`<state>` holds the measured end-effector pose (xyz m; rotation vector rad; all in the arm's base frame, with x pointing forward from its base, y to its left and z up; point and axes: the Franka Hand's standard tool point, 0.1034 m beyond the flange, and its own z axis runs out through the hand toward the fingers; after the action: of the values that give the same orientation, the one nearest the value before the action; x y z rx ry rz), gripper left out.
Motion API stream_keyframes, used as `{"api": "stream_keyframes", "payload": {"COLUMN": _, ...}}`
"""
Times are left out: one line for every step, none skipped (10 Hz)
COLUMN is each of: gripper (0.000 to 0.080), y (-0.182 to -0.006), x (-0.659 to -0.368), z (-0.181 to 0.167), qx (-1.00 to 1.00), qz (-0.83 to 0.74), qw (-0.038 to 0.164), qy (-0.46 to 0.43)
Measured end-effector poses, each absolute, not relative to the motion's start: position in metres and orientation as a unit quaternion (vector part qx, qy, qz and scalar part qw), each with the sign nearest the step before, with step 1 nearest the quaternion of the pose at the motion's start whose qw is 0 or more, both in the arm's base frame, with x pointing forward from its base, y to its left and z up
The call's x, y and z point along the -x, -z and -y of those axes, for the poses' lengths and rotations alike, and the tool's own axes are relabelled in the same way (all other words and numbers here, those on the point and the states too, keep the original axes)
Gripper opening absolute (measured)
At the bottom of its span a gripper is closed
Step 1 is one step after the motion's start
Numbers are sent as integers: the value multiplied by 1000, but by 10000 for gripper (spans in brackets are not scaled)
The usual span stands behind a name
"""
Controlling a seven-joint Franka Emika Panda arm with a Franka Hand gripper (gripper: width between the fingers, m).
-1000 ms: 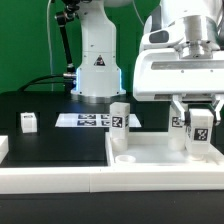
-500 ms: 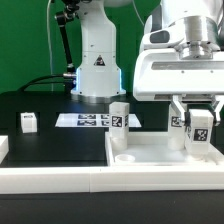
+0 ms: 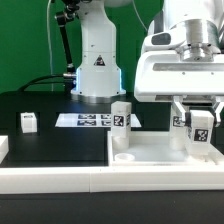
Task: Assemble square table
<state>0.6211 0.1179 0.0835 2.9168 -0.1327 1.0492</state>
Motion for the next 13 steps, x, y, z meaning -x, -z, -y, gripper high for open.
{"api": "stream_keyframes", "payload": {"gripper": 290, "y": -83, "x": -622, "z": -118, "qx": -943, "qz": 41, "qw": 20, "qy": -329}}
{"api": "stream_keyframes", "payload": {"gripper": 290, "y": -83, "x": -623, "z": -118, "qx": -944, "qz": 40, "qw": 20, "qy": -328}}
{"api": "stream_keyframes", "payload": {"gripper": 290, "y": -81, "x": -621, "z": -118, "qx": -946, "qz": 40, "qw": 21, "qy": -321}}
{"api": "stream_keyframes", "payload": {"gripper": 398, "y": -80, "x": -621, "z": -118, "qx": -946, "qz": 39, "qw": 21, "qy": -320}}
{"api": "stream_keyframes", "payload": {"gripper": 535, "y": -80, "x": -621, "z": -118, "qx": -946, "qz": 39, "qw": 21, "qy": -320}}
{"api": "stream_keyframes", "payload": {"gripper": 613, "y": -80, "x": -621, "z": -118, "qx": -946, "qz": 39, "qw": 21, "qy": -320}}
{"api": "stream_keyframes", "payload": {"gripper": 642, "y": -80, "x": -621, "z": -118, "qx": -946, "qz": 39, "qw": 21, "qy": -320}}
{"api": "stream_keyframes", "payload": {"gripper": 642, "y": -80, "x": -621, "z": -118, "qx": -946, "qz": 39, "qw": 21, "qy": -320}}
{"api": "stream_keyframes", "payload": {"gripper": 648, "y": -80, "x": -621, "z": -118, "qx": -946, "qz": 39, "qw": 21, "qy": -320}}
{"api": "stream_keyframes", "payload": {"gripper": 648, "y": -80, "x": -621, "z": -115, "qx": -947, "qz": 37, "qw": 22, "qy": -318}}
{"api": "stream_keyframes", "payload": {"gripper": 649, "y": -84, "x": -623, "z": -111, "qx": -947, "qz": 38, "qw": 24, "qy": -317}}
{"api": "stream_keyframes", "payload": {"gripper": 649, "y": -87, "x": -625, "z": -109, "qx": -947, "qz": 40, "qw": 22, "qy": -317}}
{"api": "stream_keyframes", "payload": {"gripper": 649, "y": -91, "x": -627, "z": -108, "qx": -947, "qz": 39, "qw": 22, "qy": -319}}
